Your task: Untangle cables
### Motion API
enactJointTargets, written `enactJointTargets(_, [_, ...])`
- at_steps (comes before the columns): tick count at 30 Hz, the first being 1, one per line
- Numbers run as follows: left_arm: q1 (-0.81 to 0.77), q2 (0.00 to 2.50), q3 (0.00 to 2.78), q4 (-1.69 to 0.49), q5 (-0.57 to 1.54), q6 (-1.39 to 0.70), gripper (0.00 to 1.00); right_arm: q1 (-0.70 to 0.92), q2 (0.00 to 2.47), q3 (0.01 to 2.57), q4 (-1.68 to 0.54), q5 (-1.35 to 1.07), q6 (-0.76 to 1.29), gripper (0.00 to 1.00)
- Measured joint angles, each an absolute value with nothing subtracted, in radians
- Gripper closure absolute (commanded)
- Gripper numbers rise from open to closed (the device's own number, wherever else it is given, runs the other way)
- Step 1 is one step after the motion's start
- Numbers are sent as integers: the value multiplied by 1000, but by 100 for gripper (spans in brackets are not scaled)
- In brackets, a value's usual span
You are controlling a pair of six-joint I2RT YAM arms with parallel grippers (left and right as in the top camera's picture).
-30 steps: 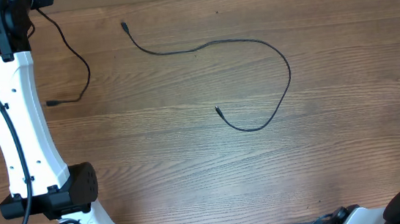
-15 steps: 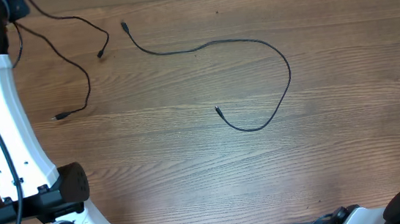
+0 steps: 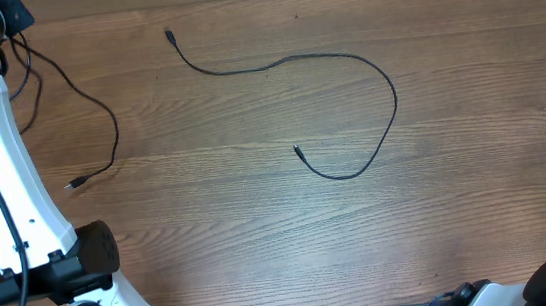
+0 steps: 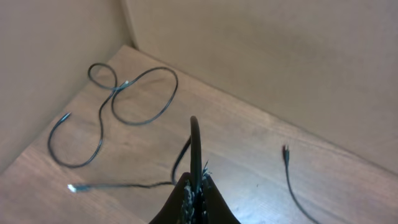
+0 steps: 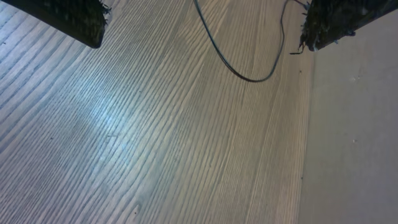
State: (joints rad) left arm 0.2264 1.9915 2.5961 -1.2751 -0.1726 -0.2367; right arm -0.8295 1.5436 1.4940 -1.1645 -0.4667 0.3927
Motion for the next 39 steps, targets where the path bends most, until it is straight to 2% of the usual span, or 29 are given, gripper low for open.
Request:
enactJointTargets(6, [232,2107,2596,-1154,-94,-237,96,-830,1544,1494,-1164,-466,393,0])
enactJointTargets(12, [232,2308,2595,-847,-37,-237,96,-830,1544,1494,-1164,-467,393,0])
enactJointTargets(15, [232,2396,2595,-776,-37,-237,96,-830,1544,1494,-1164,-466,393,0])
enactJointTargets(23, [235,2545,2592,-894,-64,-238,96,-830,1544,1494,-1164,-466,393,0])
enactJointTargets(29, [236,2562,2588,-1115,-281,-321,95,-830,1544,1494,-1164,-466,393,0])
enactJointTargets(30, [236,2562,2588,-1140,-313,-336,69,-830,1544,1494,-1164,-466,392,0])
enactJointTargets(31, [236,2562,2588,-1164,-342,-345,56,-830,1544,1494,-1164,-467,392,0])
enactJointTargets(32, [236,2562,2588,-1179,-360,-351,26,-830,1544,1494,-1164,-467,393,0])
enactJointTargets(33, [236,2562,2588,-1195,-374,-358,14,-830,1544,1494,-1165,-467,393,0])
enactJointTargets(35, [237,2562,2588,-1210,-389,-368,0,-830,1544,1494,-1164,-466,393,0])
enactJointTargets(39, [236,2561,2588,-1228,-355,-375,0,-830,1544,1494,-1164,-466,393,0])
